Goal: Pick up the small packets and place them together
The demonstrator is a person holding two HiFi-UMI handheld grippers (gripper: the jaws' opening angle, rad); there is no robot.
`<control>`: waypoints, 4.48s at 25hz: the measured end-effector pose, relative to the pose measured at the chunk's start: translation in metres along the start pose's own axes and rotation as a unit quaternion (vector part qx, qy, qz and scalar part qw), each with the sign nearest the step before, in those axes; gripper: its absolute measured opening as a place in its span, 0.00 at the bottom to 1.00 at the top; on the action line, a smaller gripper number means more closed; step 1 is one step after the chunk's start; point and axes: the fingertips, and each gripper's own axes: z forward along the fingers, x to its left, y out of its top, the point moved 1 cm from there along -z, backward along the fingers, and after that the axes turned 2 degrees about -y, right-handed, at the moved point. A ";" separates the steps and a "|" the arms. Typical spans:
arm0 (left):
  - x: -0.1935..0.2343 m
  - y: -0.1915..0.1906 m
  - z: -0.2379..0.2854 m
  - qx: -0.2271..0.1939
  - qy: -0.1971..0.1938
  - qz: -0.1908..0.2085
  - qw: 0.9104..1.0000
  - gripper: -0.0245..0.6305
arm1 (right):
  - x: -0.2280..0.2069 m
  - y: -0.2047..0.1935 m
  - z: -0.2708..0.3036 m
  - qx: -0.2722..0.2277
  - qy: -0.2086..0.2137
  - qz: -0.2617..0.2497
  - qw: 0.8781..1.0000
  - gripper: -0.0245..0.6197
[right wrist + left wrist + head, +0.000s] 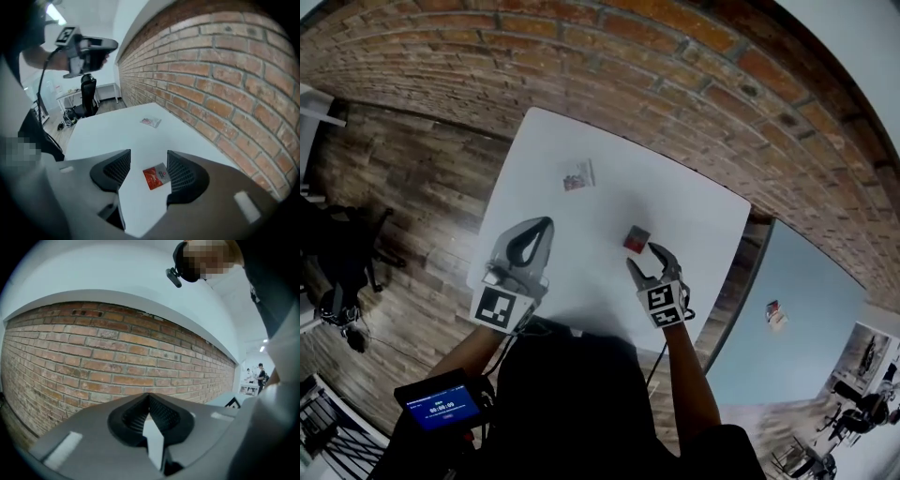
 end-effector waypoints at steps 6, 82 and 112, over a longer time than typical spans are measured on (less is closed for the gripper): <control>0.021 -0.028 0.028 0.033 -0.046 0.020 0.998 0.04 | 0.053 0.081 -0.055 -0.173 -0.010 0.041 0.984 0.10; 0.076 -0.287 0.154 0.435 -0.404 0.424 0.685 0.34 | 0.062 0.087 -0.137 -0.213 -0.138 0.166 0.953 0.04; 0.015 -0.302 0.109 0.438 -0.345 0.283 0.780 0.35 | 0.068 0.073 -0.142 -0.234 -0.115 0.172 0.950 0.04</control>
